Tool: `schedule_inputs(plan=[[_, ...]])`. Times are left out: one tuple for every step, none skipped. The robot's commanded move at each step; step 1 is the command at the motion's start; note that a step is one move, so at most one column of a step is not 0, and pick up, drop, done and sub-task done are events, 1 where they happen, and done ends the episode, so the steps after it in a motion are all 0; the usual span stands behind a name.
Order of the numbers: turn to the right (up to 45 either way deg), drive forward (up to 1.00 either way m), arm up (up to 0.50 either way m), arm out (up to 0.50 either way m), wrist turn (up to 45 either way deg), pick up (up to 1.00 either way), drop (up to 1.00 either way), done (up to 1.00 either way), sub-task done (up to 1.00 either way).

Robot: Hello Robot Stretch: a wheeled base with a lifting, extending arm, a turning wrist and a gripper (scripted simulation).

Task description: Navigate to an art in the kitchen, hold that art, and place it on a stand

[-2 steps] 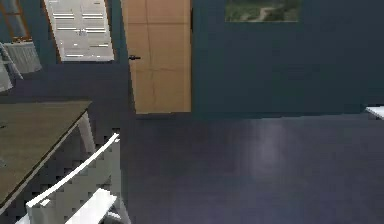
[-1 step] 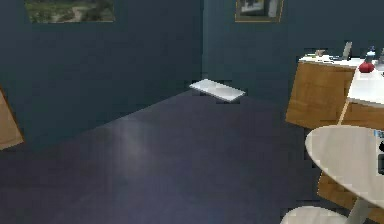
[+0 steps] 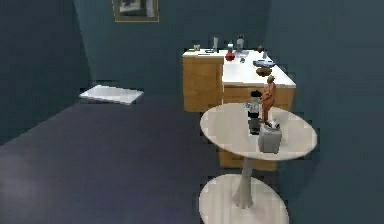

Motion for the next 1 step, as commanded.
schedule_inputs(plan=[[0.0, 0.7, 0.0, 0.0, 0.0, 0.0, 0.0, 0.0, 0.0]])
